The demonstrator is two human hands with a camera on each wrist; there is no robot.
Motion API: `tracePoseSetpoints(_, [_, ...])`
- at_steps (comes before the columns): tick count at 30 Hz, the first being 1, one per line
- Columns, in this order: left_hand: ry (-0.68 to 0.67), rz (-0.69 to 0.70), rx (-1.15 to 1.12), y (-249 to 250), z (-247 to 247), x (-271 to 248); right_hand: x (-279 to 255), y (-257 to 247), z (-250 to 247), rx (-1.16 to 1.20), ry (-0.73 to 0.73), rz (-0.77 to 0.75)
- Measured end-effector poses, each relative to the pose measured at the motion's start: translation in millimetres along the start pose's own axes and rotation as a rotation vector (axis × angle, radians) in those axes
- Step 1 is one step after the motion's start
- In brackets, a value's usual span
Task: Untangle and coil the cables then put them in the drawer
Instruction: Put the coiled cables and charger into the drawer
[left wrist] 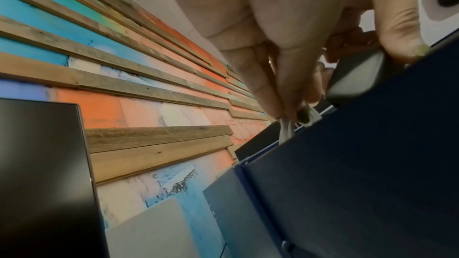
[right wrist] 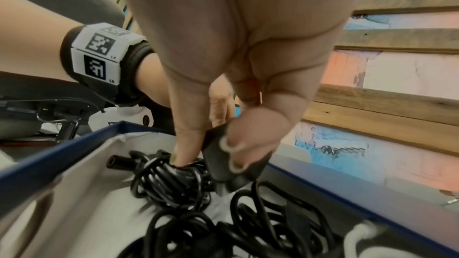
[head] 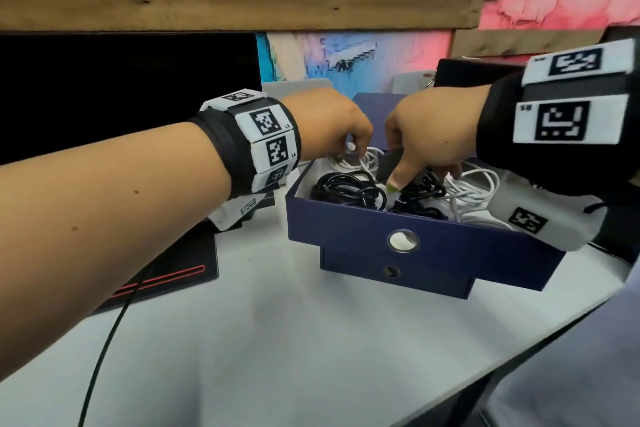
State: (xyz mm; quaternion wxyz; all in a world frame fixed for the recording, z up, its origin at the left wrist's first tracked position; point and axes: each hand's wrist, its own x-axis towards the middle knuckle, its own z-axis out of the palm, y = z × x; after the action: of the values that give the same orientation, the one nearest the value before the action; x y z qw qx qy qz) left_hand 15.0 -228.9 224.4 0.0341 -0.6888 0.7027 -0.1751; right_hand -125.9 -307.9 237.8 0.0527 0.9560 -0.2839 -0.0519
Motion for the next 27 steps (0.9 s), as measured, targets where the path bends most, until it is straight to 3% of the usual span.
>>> tracePoseSetpoints(4, [-0.078,0.006,-0.028,-0.4,6.5,2.2,7.1,-3.7,2.7,0.035,-0.122,0.040])
tracePoseSetpoints(12, [-0.431,-0.032,0.154,-10.6,12.0,-0.5,3.3,4.0,6.5,0.010,-0.132,-0.081])
tracePoseSetpoints(16, [-0.332,-0.087,0.004,-6.3,15.0,-8.5,3.9,15.0,6.6,0.244,-0.182,-0.051])
tracePoseSetpoints(21, [-0.109,-0.087,-0.098,0.7,10.5,-8.2,4.8,11.3,3.1,0.255,-0.116,-0.012])
tracePoseSetpoints(27, [-0.285,-0.120,-0.015,12.7,13.2,-3.7,20.0,-2.2,8.0,0.198,-0.106,0.065])
